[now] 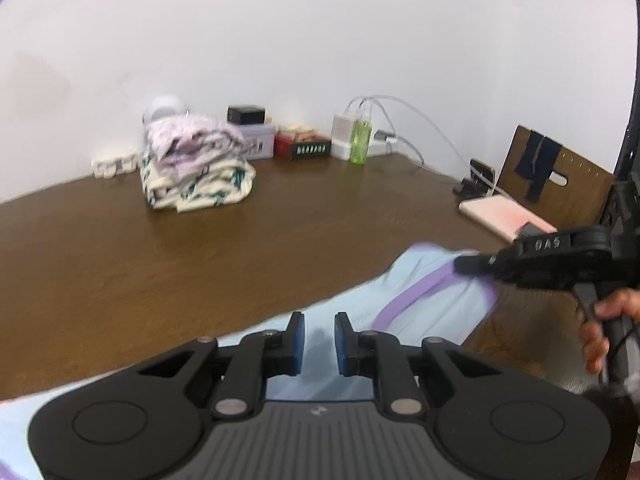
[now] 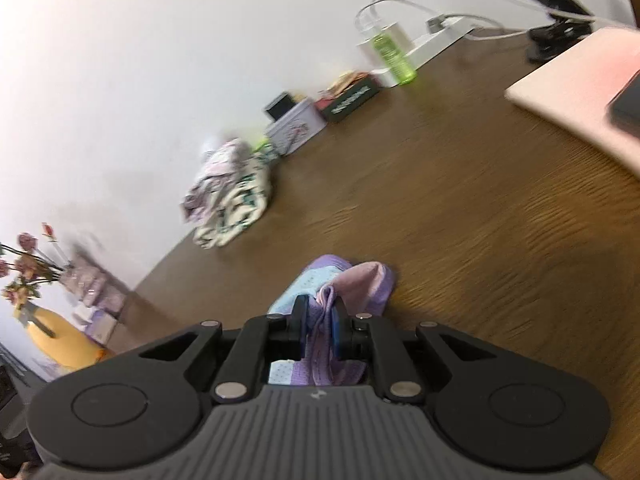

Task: Fold clothes

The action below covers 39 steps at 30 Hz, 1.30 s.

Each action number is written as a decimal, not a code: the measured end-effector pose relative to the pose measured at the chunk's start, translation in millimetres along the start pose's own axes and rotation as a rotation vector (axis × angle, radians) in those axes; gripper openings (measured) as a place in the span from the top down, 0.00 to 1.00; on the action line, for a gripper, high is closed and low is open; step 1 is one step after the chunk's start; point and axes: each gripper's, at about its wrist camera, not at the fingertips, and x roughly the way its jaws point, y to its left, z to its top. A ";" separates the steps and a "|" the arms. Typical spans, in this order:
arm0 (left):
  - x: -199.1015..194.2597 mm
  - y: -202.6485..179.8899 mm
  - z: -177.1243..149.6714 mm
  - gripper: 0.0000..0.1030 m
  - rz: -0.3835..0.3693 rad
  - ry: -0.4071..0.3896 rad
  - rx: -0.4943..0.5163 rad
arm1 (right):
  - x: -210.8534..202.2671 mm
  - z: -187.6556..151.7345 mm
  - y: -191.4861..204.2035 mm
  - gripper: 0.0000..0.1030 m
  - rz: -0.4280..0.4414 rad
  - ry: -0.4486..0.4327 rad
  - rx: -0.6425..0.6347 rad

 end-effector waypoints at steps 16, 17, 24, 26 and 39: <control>56.2 -47.0 -2.4 0.86 -0.079 0.063 0.111 | -24.9 26.1 62.0 0.90 -0.041 -0.085 -0.457; 54.8 -45.7 -3.1 0.85 -0.088 0.056 0.103 | -23.8 24.1 77.4 0.90 -0.036 -0.080 -0.528; 16.8 -24.1 -5.2 0.72 -0.118 -0.001 0.045 | 16.0 -17.9 155.6 0.90 0.005 0.056 -0.837; 1.8 -11.1 -9.0 0.72 -0.090 -0.018 0.022 | 25.7 -29.3 163.5 0.89 0.020 0.103 -0.844; -22.1 42.9 -23.8 0.72 -0.071 -0.020 -0.117 | 59.7 -65.7 165.4 0.76 0.030 0.212 -0.790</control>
